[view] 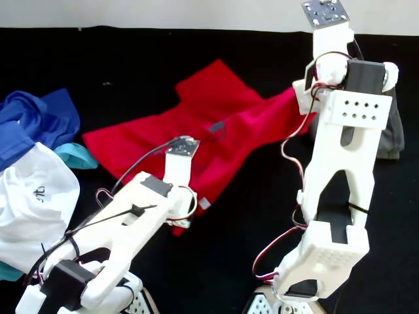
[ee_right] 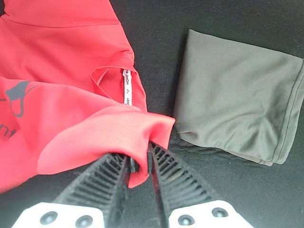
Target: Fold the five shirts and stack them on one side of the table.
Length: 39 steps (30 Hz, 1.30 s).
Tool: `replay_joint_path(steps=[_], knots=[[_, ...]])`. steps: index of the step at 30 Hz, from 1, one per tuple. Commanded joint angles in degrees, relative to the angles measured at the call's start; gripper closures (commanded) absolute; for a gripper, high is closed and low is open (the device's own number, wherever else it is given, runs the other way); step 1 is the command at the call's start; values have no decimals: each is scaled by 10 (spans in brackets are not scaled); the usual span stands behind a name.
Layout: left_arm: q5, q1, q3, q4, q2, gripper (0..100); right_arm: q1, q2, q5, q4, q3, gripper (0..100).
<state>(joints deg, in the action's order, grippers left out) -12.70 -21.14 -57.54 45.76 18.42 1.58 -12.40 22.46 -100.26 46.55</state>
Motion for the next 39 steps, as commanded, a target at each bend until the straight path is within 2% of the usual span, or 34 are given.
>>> replay_joint_path(steps=[1, 4, 9, 14, 18, 21, 23, 30, 39], knots=[[9, 11, 0, -3, 17, 992, -2, 29, 3, -7, 1, 992], [9, 10, 27, 48, 17, 991, -2, 30, 2, -7, 2, 992], [18, 28, 140, 207, 17, 991, -1, 31, -34, -8, 7, 992], [96, 116, 287, 319, 17, 991, -23, 27, -85, 0, 7, 992], [176, 211, 398, 336, 17, 991, -41, 29, -108, 74, 7, 992], [185, 263, 486, 339, 17, 991, -39, 29, -108, 138, 30, 992], [186, 282, 541, 346, 17, 991, -38, 29, -107, 144, 65, 992], [187, 286, 735, 440, 17, 991, -29, 29, -62, 91, 256, 992], [187, 290, 964, 516, 17, 991, 23, 29, -60, 18, 449, 992]])
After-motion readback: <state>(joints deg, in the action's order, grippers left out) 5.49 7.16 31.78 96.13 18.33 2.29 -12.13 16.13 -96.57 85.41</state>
